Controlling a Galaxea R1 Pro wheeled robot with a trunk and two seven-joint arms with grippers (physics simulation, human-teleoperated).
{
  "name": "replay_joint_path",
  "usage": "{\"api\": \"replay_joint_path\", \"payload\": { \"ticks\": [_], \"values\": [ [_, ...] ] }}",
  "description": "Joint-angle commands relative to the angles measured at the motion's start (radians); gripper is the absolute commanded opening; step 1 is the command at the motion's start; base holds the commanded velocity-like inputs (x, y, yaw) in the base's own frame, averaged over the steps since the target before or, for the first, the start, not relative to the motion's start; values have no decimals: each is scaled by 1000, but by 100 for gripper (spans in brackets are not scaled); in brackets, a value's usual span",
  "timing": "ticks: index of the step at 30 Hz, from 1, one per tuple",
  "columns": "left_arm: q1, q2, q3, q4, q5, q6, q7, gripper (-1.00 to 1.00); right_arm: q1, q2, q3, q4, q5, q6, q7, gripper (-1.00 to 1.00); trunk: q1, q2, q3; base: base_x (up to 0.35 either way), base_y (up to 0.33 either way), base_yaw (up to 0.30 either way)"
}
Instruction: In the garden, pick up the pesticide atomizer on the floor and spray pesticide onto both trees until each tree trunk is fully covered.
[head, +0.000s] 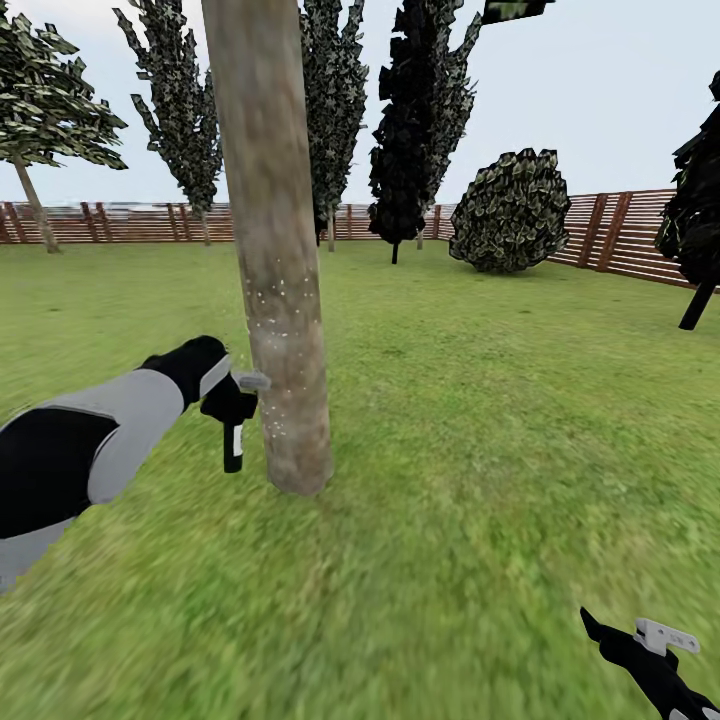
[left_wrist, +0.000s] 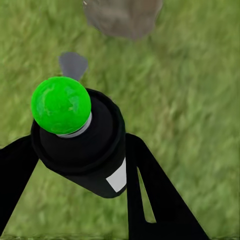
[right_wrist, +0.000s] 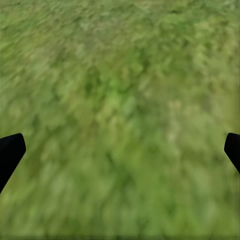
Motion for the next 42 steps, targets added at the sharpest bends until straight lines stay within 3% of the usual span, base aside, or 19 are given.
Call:
{"api": "replay_joint_path", "payload": {
  "ticks": [1, 6, 13, 16, 22, 24, 27, 30, 33, 42],
  "values": [
    [11, 1, -9, -2, 3, 4, -6, -100, -1, 0, -7, 2, -3, -1, 9, 100, 0, -1, -1, 0, 0, 0],
    [79, 13, -9, -3, 1, -17, -6, -100, -1, 0, -7, 2, -4, -1, 9, 100, 0, -1, -1, 0, 0, 0],
    [201, 21, -8, -3, 1, -105, -6, -100, -1, 0, -7, 2, -3, -1, 9, 100, 0, -1, -1, 0, 0, 0],
    [223, 26, -8, -2, 2, -131, -6, -100, -1, 0, -7, 2, -4, -1, 9, 100, 0, -1, -1, 0, 0, 0],
    [304, 27, -4, -2, 12, -269, -6, -100, -1, 0, -7, 2, -4, -1, 9, 100, 0, -1, -1, 0, 0, 171],
    [332, 26, -2, -2, 29, -324, -6, -100, -1, 0, -7, 2, -4, -1, 9, 100, 0, -1, -1, 0, -41, 269],
    [365, 26, -2, -2, 122, -403, -6, -100, -1, 0, -7, 2, -4, -1, 9, 100, 0, -1, -1, 0, -235, 276],
    [404, 24, -2, -3, 180, -474, -6, -100, -1, 0, -7, 2, -4, -1, 9, 100, 0, -1, -1, 0, -294, 174],
    [417, 6, -3, -5, 194, -520, -5, -100, -1, 0, -7, 2, -4, -1, 10, 100, 0, -1, -1, 0, -306, 30],
    [420, -2, -3, -3, 196, -528, -4, -100, -1, 0, -7, 2, -3, -1, 9, 100, 0, -1, -1, 0, -315, 204]
  ]
}}
